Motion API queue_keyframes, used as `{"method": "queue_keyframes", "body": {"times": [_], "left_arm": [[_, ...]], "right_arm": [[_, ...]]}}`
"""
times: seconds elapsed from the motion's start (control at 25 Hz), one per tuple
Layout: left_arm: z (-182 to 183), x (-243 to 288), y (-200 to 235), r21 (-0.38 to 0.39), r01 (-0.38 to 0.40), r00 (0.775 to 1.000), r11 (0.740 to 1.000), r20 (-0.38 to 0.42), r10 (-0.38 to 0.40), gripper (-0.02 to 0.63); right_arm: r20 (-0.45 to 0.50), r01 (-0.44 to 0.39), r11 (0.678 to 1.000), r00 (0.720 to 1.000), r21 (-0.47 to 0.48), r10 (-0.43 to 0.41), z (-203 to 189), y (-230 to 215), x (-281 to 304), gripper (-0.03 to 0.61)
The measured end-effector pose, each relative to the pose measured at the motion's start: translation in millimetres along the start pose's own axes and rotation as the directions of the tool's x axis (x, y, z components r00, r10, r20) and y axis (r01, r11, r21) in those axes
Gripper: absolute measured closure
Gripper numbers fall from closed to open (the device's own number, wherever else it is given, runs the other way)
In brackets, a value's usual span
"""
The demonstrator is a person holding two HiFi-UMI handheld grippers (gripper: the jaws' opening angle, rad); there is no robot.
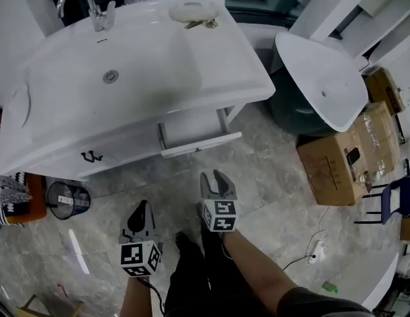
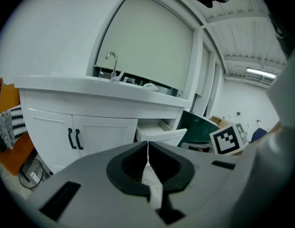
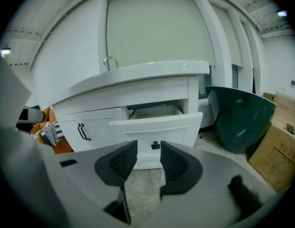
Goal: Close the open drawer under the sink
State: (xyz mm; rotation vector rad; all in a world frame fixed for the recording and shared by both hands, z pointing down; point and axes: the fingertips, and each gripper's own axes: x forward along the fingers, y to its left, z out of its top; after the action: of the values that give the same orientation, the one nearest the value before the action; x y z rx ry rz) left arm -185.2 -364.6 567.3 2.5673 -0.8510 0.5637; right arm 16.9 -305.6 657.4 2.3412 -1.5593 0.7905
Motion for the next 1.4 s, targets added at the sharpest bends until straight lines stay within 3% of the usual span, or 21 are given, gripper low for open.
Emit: {"method": "queue_keyframes", "body": {"times": [0.08, 0.2, 0.44, 0.72, 0.88, 1.04, 1.4], "left_arm": [[-7.1, 11.2, 7.3, -0.006, -0.014, 1.000, 1.000, 0.003, 0.014, 0.598], [-21.6, 23.4, 19.0, -0.032, -0.040, 0.999, 0.999, 0.000, 0.040, 0.598], [-53.5, 49.9, 35.1, -0.043, -0.091, 0.995, 0.995, -0.038, 0.090, 0.598], [-69.6, 70.1, 31.1, -0.054, -0.109, 0.992, 0.993, -0.064, 0.105, 0.598], [-79.0, 76.1, 28.0, -0.061, -0.110, 0.991, 0.992, -0.085, 0.105, 0.598], [-85.8, 78.0, 26.8, -0.062, -0.114, 0.989, 0.992, -0.107, 0.107, 0.598], [-85.6, 84.0, 27.1, -0.062, -0.112, 0.989, 0.992, -0.108, 0.105, 0.598]], "right_arm": [[-0.027, 0.008, 1.000, 1.000, 0.012, -0.008, -15.5, -4.4, 21.5, 0.419], [-0.064, 0.036, 0.998, 0.997, -0.045, -0.039, -37.6, -11.1, 51.8, 0.421], [-0.054, 0.034, 0.997, 0.998, -0.072, -0.038, -42.8, -21.0, 103.5, 0.420], [-0.038, -0.029, 0.993, 0.999, -0.113, 0.025, -48.9, -15.9, 144.2, 0.420], [-0.025, -0.014, 0.986, 1.000, -0.165, 0.010, -44.6, -18.1, 157.3, 0.420], [-0.054, -0.006, 0.959, 0.999, -0.283, -0.010, -42.8, -16.8, 162.3, 0.430], [-0.068, -0.036, 0.955, 0.998, -0.294, 0.016, -38.6, -20.4, 164.1, 0.434]]}}
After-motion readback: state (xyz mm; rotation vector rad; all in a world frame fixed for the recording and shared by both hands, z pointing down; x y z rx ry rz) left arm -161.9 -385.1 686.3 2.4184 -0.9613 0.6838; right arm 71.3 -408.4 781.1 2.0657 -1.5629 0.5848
